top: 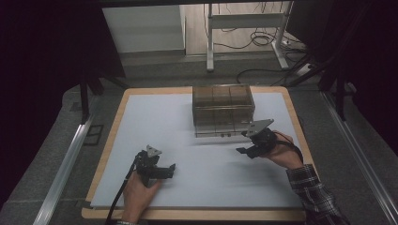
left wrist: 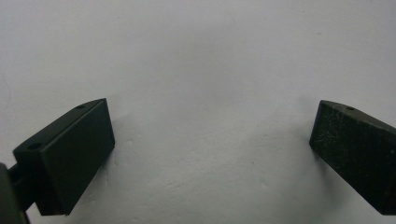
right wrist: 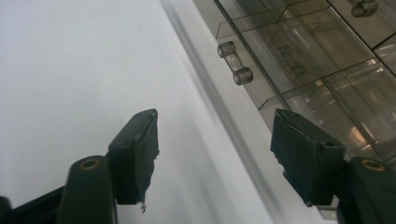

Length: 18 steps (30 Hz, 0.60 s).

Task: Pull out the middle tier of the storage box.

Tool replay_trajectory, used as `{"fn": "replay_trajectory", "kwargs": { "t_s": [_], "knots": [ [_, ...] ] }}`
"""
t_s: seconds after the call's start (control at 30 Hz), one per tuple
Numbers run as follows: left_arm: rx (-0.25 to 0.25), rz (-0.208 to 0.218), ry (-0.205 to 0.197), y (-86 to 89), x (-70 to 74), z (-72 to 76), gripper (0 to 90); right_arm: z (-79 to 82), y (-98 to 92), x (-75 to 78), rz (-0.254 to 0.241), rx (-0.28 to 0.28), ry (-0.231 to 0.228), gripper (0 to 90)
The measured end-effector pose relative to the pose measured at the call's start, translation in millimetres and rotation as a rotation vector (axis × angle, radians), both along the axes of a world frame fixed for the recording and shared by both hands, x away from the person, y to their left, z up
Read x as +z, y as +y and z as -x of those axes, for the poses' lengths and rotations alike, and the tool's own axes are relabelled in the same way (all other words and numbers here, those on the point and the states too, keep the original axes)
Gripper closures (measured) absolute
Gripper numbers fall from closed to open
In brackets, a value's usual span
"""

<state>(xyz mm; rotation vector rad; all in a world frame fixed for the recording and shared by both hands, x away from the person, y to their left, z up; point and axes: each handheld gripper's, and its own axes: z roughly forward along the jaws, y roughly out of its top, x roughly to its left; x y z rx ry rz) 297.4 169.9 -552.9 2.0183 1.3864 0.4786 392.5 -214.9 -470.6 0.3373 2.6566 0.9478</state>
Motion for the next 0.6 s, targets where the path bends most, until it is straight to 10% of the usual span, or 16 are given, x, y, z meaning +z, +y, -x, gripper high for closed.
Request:
{"fn": "replay_trajectory", "kwargs": {
  "t_s": [0.6],
  "knots": [
    [0.004, 0.002, -0.001, -0.4, -0.1, 0.0, 0.0, 18.3, -5.2, -10.7, -0.035, -0.068, 0.007, 18.8]
  ]
}}
